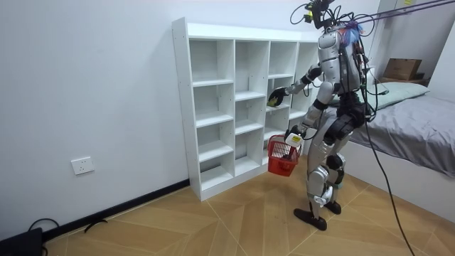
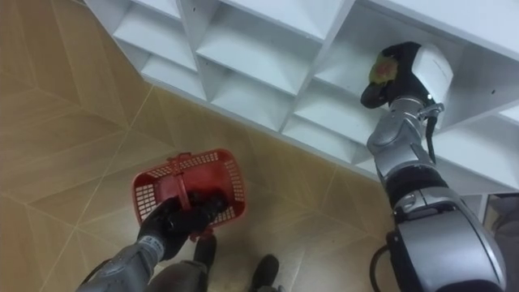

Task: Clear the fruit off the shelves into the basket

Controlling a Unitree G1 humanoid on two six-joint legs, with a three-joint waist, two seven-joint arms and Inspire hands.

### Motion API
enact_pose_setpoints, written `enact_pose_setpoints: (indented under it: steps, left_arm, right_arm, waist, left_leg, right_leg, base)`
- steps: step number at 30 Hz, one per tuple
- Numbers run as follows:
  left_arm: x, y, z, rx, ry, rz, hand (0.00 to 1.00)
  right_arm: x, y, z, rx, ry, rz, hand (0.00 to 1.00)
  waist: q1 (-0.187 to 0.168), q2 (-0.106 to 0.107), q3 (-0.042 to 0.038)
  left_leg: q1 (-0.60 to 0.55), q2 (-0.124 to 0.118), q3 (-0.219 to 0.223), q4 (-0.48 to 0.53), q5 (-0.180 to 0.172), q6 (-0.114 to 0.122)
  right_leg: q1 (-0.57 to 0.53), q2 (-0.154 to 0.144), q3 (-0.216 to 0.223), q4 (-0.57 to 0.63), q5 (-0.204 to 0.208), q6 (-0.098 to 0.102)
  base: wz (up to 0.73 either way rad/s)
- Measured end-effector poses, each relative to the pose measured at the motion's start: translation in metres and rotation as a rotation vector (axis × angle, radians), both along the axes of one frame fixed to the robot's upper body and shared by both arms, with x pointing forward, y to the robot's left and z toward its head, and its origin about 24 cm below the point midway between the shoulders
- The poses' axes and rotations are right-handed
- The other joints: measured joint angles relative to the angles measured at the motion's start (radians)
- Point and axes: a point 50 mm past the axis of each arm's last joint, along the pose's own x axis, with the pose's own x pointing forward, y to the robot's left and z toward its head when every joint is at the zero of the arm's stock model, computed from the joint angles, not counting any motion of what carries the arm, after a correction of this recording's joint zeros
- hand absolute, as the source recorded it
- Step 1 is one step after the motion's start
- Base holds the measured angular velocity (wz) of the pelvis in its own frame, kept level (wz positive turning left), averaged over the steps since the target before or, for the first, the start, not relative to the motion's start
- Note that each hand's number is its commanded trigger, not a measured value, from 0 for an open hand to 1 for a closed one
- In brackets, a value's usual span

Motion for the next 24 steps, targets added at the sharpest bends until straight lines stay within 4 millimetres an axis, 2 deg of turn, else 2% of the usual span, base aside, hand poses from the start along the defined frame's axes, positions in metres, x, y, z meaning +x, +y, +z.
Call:
enact_pose_setpoints:
  steps: [3,9,12,15,18,20,21,22,23,24]
  left_arm:
    - [0.0,0.0,0.0,-0.002,0.001,0.001,1.0]
    - [0.008,-0.003,0.01,-0.016,-0.054,-0.007,1.0]
    - [0.011,-0.004,0.015,-0.021,-0.077,-0.009,1.0]
    - [0.011,-0.003,0.015,-0.019,-0.081,-0.005,1.0]
    - [0.011,-0.004,0.018,-0.016,-0.097,-0.012,1.0]
    - [0.008,-0.006,0.016,-0.019,-0.09,-0.014,1.0]
    - [0.007,-0.007,0.016,-0.021,-0.088,-0.013,1.0]
    - [0.006,-0.008,0.015,-0.024,-0.084,-0.01,1.0]
    - [0.006,-0.009,0.015,-0.026,-0.083,-0.006,1.0]
    - [0.006,-0.009,0.015,-0.027,-0.083,-0.002,1.0]
  right_arm:
    - [0.0,0.0,0.0,0.0,0.0,0.001,1.0]
    - [0.004,0.007,0.005,0.019,-0.016,0.047,1.0]
    - [0.006,0.016,0.008,0.035,-0.036,0.085,1.0]
    - [-0.001,0.021,0.002,0.05,-0.047,0.121,1.0]
    - [-0.013,0.031,-0.009,0.075,-0.062,0.179,1.0]
    - [-0.025,0.04,-0.026,0.108,-0.03,0.216,1.0]
    - [-0.028,0.042,-0.03,0.113,-0.02,0.223,1.0]
    - [-0.032,0.046,-0.037,0.119,0.002,0.239,1.0]
    - [-0.034,0.05,-0.04,0.122,0.018,0.26,1.0]
    - [-0.034,0.051,-0.041,0.124,0.023,0.268,1.0]
  waist:
    - [-0.001,0.0,-0.0001]
    - [-0.035,0.0,-0.0016]
    - [-0.064,0.0,-0.002]
    - [-0.076,0.002,-0.0056]
    - [-0.094,0.009,-0.0169]
    - [-0.11,0.02,-0.0384]
    - [-0.115,0.022,-0.0443]
    - [-0.122,0.027,-0.0589]
    - [-0.127,0.03,-0.0649]
    - [-0.131,0.032,-0.067]
  left_leg:
    - [0.0,0.0,0.001,0.001,0.0,0.0]
    - [0.008,0.001,0.0,0.004,0.001,0.001]
    - [0.04,0.001,0.0,0.002,0.001,0.001]
    - [0.098,0.001,0.0,-0.011,0.001,0.0]
    - [0.146,0.001,0.002,-0.019,-0.001,-0.002]
    - [0.2,-0.001,0.003,-0.038,0.0,-0.002]
    - [0.214,-0.002,0.003,-0.045,0.0,-0.002]
    - [0.238,-0.007,0.004,-0.058,0.002,-0.004]
    - [0.269,-0.011,0.008,-0.07,0.003,-0.004]
    - [0.282,-0.011,0.011,-0.074,0.003,-0.004]
  right_leg:
    - [0.0,-0.001,-0.001,0.001,0.0,0.0]
    - [0.009,-0.001,-0.004,0.001,0.0,0.0]
    - [0.042,-0.001,-0.005,-0.002,0.0,0.0]
    - [0.098,0.001,-0.003,-0.013,0.0,0.001]
    - [0.156,0.004,-0.006,-0.041,-0.001,0.002]
    - [0.207,0.006,-0.002,-0.058,0.001,0.004]
    - [0.219,0.005,0.0,-0.06,0.0,0.005]
    - [0.243,0.006,0.0,-0.072,0.001,0.006]
    - [0.266,0.006,0.007,-0.073,-0.001,0.007]
    - [0.276,0.007,0.009,-0.075,-0.001,0.008]
  base:
    - [0.0]
    - [0.0]
    - [0.0]
    - [0.0]
    - [0.01]
    - [0.0]
    - [-0.03]
    - [-0.07]
    - [-0.09]
    - [-0.11]
